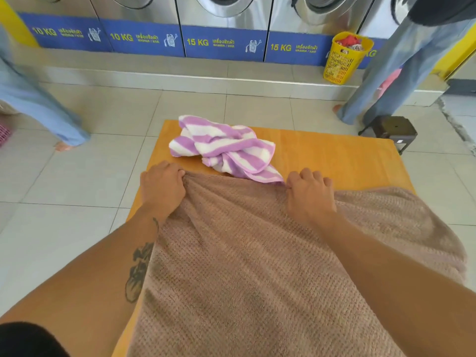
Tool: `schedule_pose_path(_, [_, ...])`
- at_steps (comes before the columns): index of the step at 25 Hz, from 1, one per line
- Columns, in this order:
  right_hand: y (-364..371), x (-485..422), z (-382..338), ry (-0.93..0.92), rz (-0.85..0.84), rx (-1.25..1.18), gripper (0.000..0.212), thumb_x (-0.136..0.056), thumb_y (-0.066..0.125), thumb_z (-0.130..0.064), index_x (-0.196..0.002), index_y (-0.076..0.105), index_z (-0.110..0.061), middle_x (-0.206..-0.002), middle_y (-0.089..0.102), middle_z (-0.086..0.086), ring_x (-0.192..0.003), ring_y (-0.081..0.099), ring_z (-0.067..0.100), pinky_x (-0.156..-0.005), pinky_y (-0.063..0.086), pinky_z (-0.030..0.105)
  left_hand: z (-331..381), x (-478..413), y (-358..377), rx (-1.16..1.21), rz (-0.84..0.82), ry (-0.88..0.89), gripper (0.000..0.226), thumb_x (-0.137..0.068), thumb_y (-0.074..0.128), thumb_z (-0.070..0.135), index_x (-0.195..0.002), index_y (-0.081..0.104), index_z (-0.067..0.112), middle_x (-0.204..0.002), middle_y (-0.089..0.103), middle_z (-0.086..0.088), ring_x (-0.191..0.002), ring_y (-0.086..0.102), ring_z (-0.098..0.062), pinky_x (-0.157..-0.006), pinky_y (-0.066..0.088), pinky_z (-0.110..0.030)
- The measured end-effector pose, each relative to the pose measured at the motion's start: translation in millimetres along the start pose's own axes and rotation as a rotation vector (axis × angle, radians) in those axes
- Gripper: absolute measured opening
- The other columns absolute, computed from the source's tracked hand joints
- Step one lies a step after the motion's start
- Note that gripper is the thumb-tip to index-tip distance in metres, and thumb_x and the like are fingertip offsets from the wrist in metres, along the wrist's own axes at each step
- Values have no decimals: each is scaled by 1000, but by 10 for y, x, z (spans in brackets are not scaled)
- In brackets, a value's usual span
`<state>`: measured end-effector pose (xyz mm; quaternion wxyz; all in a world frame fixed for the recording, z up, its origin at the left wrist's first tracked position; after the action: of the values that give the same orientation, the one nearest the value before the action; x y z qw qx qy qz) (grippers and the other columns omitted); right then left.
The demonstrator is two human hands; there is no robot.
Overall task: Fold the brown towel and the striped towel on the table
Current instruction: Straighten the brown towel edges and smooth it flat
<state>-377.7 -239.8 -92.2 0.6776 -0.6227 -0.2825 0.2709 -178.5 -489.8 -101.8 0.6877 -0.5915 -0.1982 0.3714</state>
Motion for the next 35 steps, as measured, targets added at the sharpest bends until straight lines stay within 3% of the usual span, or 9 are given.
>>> schedule_pose_path(7, [212, 89, -12, 113, -195, -49, 37, -87, 55, -25, -123, 51, -17, -125, 47, 10, -119, 45, 34, -98, 39, 51, -121, -89, 68, 256, -70, -37, 26, -93, 50, 10, -118, 57, 14, -119, 51, -12, -113, 46, -33, -94, 43, -43])
schedule_pose_path(10, [206, 51, 115, 100, -158, -156, 40, -86, 55, -16, -126, 54, -14, -130, 49, 11, -122, 43, 34, -100, 43, 51, 78, 300, -74, 140, 96, -11, 22, -86, 55, 15, -108, 56, 14, -115, 48, -10, -109, 44, -32, -90, 39, -44])
schedule_pose_path(15, [377, 178, 263, 25, -88, -125, 49, -96, 42, -19, -145, 39, -19, -150, 41, 7, -140, 32, 31, -113, 33, 54, 164, 655, 423, -32, -142, 1, 54, -97, 40, 44, -145, 39, 20, -146, 34, -14, -137, 30, -34, -115, 24, -53])
schedule_pose_path(19, [250, 150, 183, 92, -103, 98, 56, -86, 47, -24, -141, 43, -19, -151, 36, 9, -141, 29, 34, -109, 29, 59, 37, 457, 415, -60, -204, 121, 52, -100, 38, 39, -150, 35, 22, -155, 26, -18, -142, 27, -37, -117, 21, -55])
schedule_pose_path(22, [115, 449, -64, 73, -28, 30, 55, -88, 43, -35, -141, 43, -19, -149, 38, 12, -137, 35, 33, -109, 28, 60, 198, 571, 248, -57, -165, 20, 53, -96, 44, 34, -148, 37, 22, -157, 20, -16, -144, 20, -36, -117, 14, -61])
schedule_pose_path(25, [406, 879, 92, 149, -206, -98, 61, -95, 22, -58, -153, 15, -40, -164, 10, 8, -150, 9, 36, -112, 15, 69, 419, 1001, 333, 48, -254, -80, 64, -96, 32, 52, -155, 14, 35, -164, 3, -7, -150, 2, -31, -118, 1, -65])
schedule_pose_path(28, [668, 919, 380, 194, -358, -116, 66, -91, 11, -74, -150, -9, -54, -166, -15, -3, -151, -15, 33, -108, 6, 77, 312, 1181, 425, -77, -286, 39, 67, -95, 14, 65, -156, 0, 41, -166, -2, -4, -152, -4, -27, -118, -2, -64])
schedule_pose_path(32, [569, 714, 357, 185, -403, -256, 70, -91, 38, -64, -153, 8, -49, -167, -7, -3, -152, -7, 33, -112, 8, 73, 204, 1047, 449, -123, -355, 92, 66, -96, 17, 65, -156, 6, 41, -166, 0, -4, -152, -1, -26, -120, 1, -60])
schedule_pose_path(35, [240, 1012, 208, 118, -262, -288, 63, -92, 50, -41, -151, 30, -33, -164, 14, 5, -148, 16, 36, -116, 20, 62, 341, 1084, 247, -67, -314, 71, 56, -98, 38, 49, -151, 30, 31, -162, 15, -10, -148, 14, -33, -120, 8, -59])
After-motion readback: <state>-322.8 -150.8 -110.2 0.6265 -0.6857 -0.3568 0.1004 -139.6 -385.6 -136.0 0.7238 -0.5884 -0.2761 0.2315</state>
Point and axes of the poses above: each hand's wrist, its own x-axis away from the middle knuckle, its own y-axis out of the palm, z = x × y, the point moved 8 cm from there along -x, towards the middle knuckle
